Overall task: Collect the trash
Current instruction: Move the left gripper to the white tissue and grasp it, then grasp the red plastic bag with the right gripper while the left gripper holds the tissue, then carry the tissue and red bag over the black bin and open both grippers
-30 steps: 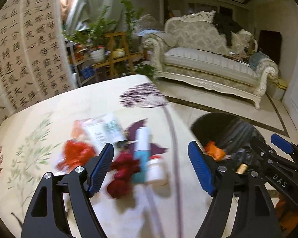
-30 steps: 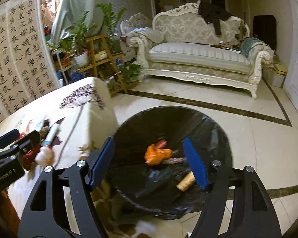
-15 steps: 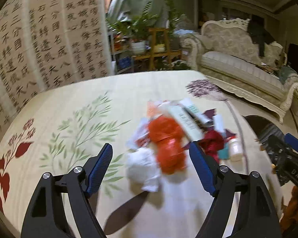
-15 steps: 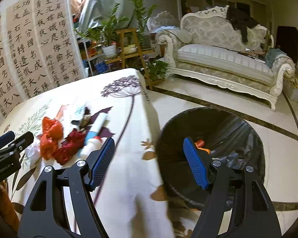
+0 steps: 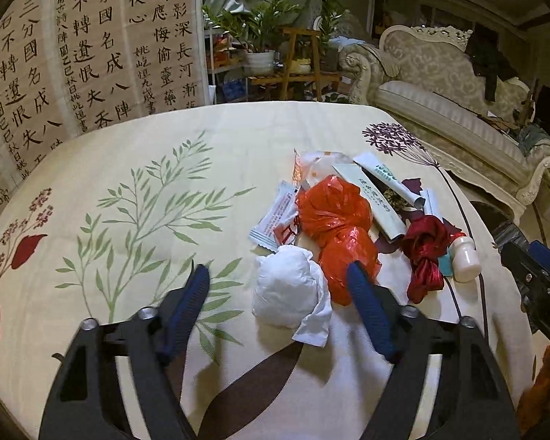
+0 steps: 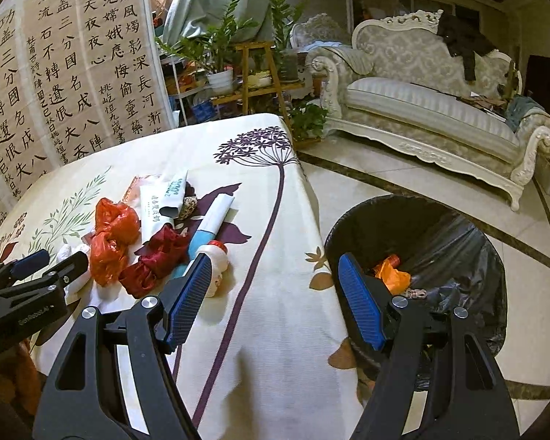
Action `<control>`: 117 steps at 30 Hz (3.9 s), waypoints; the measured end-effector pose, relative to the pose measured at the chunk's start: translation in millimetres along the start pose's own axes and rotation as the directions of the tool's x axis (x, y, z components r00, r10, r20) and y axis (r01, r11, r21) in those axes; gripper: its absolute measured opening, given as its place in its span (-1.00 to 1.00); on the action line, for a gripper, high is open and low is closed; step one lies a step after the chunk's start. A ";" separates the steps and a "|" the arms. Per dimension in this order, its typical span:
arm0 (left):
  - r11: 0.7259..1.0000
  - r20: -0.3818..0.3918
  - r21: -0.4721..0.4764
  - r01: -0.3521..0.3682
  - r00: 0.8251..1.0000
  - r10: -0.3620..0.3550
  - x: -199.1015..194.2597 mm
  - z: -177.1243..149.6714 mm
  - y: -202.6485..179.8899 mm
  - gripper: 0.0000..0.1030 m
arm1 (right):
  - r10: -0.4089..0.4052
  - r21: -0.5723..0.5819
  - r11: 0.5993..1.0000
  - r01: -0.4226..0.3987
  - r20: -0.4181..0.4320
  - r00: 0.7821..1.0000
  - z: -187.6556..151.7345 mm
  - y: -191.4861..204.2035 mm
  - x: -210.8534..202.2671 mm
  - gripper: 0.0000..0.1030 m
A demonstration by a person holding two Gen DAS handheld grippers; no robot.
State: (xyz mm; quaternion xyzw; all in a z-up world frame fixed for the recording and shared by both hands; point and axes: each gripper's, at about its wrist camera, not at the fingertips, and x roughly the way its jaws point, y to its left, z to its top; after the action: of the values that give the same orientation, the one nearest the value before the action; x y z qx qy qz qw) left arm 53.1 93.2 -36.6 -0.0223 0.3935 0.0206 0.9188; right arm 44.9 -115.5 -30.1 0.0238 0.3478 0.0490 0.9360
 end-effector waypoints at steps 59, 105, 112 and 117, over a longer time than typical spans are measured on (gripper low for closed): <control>0.993 0.085 -0.099 -0.062 0.994 0.071 -36.2 -10.9 86.0 -0.39 | 0.140 -0.220 0.964 -0.149 -0.059 0.988 8.4 112.7 3.1 -0.41; 0.912 0.056 0.331 0.243 0.959 -0.276 4.9 24.4 -227.0 -0.38 | -0.250 0.152 0.957 0.246 0.007 0.968 -4.3 -159.0 -11.7 -0.40; 0.899 0.039 0.366 0.241 0.961 -0.273 18.2 29.0 -249.7 -0.38 | -0.263 0.172 0.950 0.260 -0.004 0.965 -2.8 -172.6 -2.3 -0.40; 0.900 0.034 0.375 0.220 0.967 -0.251 24.0 27.1 -254.7 0.09 | -0.265 0.186 0.947 0.262 -0.010 0.964 -3.7 -177.2 -1.0 -0.37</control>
State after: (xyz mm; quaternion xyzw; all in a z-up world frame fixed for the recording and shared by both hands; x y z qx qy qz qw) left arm 103.3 -159.0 -29.0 0.1040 0.3468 -0.1640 0.9176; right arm 55.1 -291.7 -46.1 0.0646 0.3437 -0.1093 0.9305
